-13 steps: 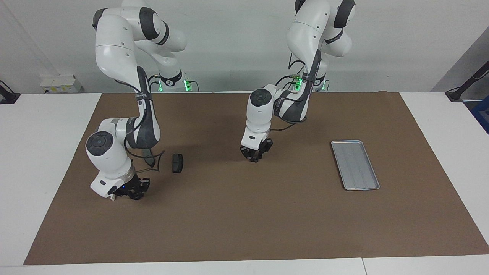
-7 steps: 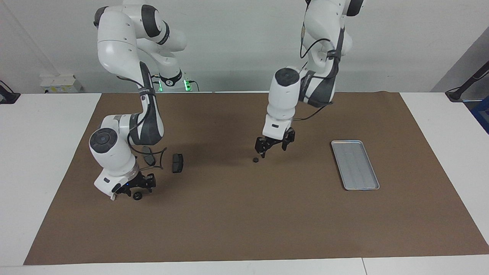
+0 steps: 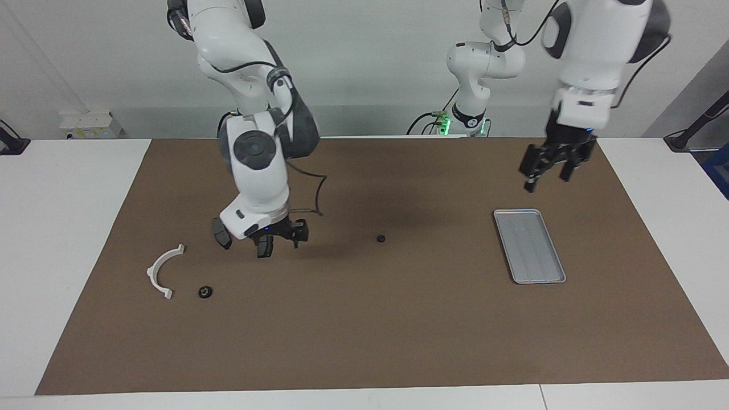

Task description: Place bearing gear from tray to pile

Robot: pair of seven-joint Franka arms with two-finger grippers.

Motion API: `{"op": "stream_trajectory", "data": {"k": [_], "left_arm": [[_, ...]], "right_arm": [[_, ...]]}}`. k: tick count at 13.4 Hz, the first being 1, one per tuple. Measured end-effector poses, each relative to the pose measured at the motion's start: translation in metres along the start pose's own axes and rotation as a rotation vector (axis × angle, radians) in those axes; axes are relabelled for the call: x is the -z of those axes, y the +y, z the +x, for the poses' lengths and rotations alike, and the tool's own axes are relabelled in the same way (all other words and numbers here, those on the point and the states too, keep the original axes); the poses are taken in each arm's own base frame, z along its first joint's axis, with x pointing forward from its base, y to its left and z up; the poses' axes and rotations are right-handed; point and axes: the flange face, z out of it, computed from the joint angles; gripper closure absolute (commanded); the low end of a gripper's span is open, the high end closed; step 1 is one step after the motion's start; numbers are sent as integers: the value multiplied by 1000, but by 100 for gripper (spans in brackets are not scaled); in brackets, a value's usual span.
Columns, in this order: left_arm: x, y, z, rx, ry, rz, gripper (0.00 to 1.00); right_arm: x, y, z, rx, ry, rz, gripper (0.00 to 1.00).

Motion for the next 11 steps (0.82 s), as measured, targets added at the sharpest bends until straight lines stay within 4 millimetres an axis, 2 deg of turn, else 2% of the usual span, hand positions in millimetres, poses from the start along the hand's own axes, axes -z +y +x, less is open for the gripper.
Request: {"op": "stream_trajectory", "data": {"k": [2,4,6,8,11], "left_arm": [[-6,-5,-19,-78,-119,25,0],[-16,-4,-31,-118,-136,26,0],[-17,-5,-34,-129,-132,25,0],[-16,-7,-34,-128,-126,23,0],[-19,-19,-33,-131,-146,24,0]], "right_arm": [[0,-34,-31,-66,8,17,0],[-9,-60,-52,-110,18,32,0],[-32,-86,-70,-148,22,44,0],[-65,-110,-83,-176,27,62,0],[-107,-124,-83,-189,28,74,0]]}}
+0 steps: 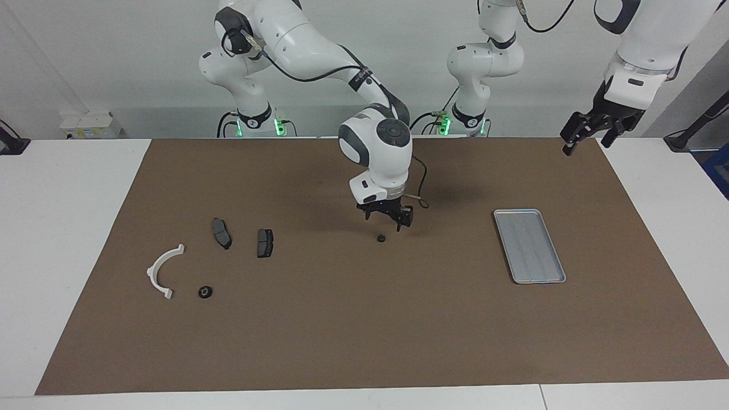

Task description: Place bearing gear from tray to pile

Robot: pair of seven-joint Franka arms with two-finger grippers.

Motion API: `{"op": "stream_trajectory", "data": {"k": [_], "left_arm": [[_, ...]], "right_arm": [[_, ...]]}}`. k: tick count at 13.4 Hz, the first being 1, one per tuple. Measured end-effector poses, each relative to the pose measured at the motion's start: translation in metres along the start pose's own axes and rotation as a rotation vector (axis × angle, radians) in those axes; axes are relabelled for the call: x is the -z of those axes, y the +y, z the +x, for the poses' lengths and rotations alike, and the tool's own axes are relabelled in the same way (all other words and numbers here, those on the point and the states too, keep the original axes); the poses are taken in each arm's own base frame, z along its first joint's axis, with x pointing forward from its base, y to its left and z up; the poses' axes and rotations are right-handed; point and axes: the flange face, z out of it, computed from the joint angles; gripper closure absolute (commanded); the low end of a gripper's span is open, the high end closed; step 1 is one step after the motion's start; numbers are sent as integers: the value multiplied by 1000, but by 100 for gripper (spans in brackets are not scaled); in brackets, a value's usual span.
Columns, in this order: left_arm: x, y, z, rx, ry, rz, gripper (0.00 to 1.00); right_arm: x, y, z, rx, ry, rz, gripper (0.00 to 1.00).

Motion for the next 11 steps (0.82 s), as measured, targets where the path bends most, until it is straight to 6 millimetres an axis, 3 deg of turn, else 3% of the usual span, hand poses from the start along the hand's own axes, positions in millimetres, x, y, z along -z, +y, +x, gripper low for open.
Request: {"op": "stream_trajectory", "data": {"k": [3,6,7,9,11], "left_arm": [[-1,7,-3,-29,-18,1,0],[-1,11,-5,-38,-32,2,0],[-1,13,-6,-44,-36,2,0],[-1,17,-8,-57,-45,2,0],[-2,19,-10,-80,-59,2,0]], "right_arm": [[-23,3,4,-6,3,0,1],[-34,8,4,-6,6,3,9],[-34,8,4,-5,8,3,17],[-31,9,5,-6,10,5,41],[-26,9,8,-10,15,13,52]]}}
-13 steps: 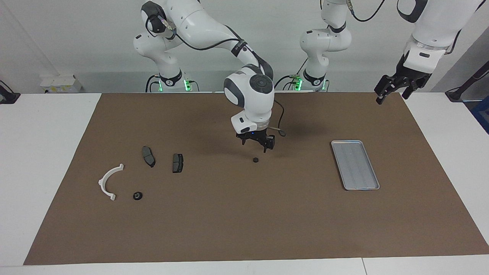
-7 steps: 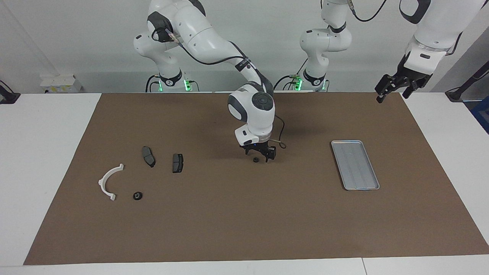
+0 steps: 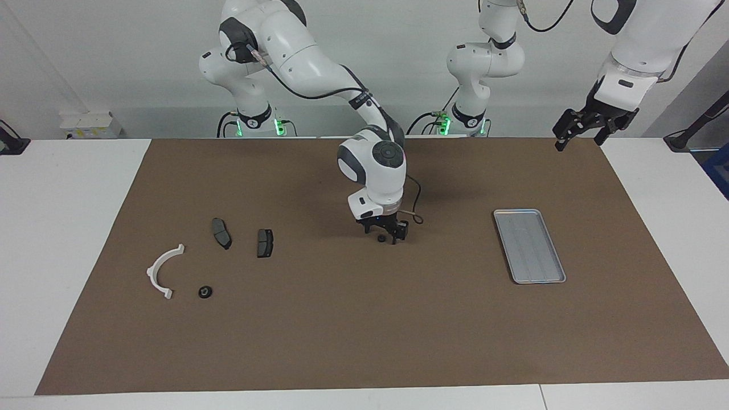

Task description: Place bearing gear from tray to pile

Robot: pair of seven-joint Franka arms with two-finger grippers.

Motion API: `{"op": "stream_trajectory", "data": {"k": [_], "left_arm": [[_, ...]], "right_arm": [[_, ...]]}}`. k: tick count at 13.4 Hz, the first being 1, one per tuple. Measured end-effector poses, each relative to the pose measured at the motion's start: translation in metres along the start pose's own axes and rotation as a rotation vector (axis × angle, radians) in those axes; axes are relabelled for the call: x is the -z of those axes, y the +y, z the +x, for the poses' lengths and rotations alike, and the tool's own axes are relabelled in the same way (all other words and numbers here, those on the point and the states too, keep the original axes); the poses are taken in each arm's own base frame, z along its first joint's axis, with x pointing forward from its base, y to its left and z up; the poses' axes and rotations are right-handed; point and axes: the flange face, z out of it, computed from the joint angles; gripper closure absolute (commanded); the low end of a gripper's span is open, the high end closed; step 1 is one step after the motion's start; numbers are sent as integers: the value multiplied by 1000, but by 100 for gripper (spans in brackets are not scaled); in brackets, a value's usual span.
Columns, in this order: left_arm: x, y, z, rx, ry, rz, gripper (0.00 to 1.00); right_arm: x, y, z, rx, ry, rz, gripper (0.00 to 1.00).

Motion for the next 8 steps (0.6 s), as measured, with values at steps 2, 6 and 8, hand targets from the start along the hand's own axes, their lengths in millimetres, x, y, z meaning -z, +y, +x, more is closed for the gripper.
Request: {"op": "stream_trajectory", "data": {"k": [2,6,8], "left_arm": [[0,0,-1,-10,-5,0,0],[-1,11,-2,-48,-8,-25,0],[0,20,-2,-65,-8,-42,0]], "right_arm": [[2,2,5,-7,3,3,65],[3,5,13,-17,8,4,100],[4,5,13,-17,9,4,100]]}}
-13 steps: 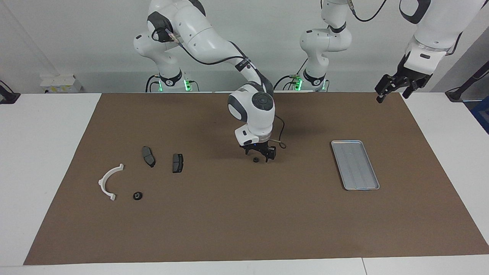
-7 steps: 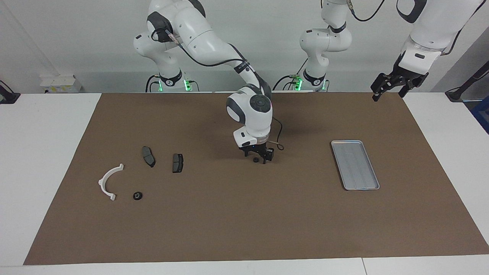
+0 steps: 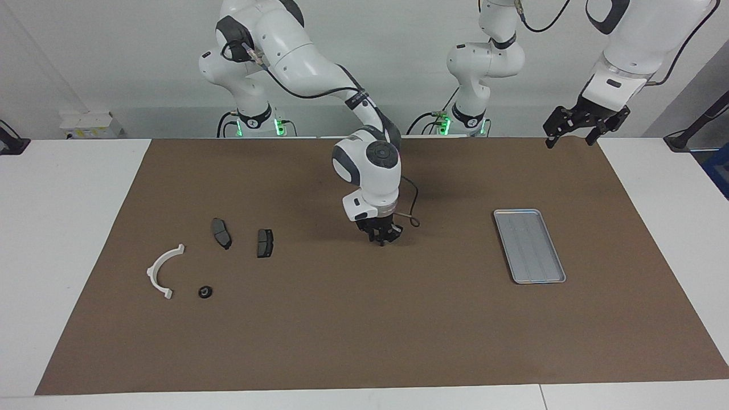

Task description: Place bearing gear from tray to pile

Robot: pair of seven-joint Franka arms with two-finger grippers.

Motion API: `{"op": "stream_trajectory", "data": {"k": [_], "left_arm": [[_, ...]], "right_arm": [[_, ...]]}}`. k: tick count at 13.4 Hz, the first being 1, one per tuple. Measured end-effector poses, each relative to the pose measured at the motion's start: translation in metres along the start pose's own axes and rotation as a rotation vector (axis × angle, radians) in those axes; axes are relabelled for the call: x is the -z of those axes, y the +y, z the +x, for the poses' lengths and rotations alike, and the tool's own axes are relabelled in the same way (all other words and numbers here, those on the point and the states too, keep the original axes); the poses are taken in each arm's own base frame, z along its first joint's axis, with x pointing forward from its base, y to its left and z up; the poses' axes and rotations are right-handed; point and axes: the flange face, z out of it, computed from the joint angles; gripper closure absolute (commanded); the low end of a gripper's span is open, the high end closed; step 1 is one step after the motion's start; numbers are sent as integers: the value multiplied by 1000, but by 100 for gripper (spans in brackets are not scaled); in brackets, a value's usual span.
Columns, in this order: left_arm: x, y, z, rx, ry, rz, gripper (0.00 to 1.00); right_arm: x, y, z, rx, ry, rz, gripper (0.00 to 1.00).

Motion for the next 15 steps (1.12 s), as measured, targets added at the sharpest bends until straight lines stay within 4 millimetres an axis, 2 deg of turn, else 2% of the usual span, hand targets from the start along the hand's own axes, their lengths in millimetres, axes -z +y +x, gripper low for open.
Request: {"op": "stream_trajectory", "data": {"k": [5,7,8,9,10,12,13,15], "left_arm": [[-1,6,0,-9,-2,-15,0],[-2,6,0,-9,-3,-16,0],[-2,6,0,-10,-3,-16,0],[-2,6,0,-10,-3,-16,0],[-2,6,0,-10,-3,-16,0],[-2,6,0,-10,-3,-16,0],[-2,6,0,-10,-3,-16,0],[-2,6,0,-10,-3,-16,0]], "right_arm": [[1,2,3,24,20,-33,100],[18,8,22,68,18,-95,100],[34,17,45,112,7,-121,100],[52,31,76,168,-5,-136,100],[72,53,114,232,-16,-143,100],[96,105,180,359,-29,-138,100],[99,131,207,413,-34,-134,100],[94,176,252,498,-33,-119,100]]}}
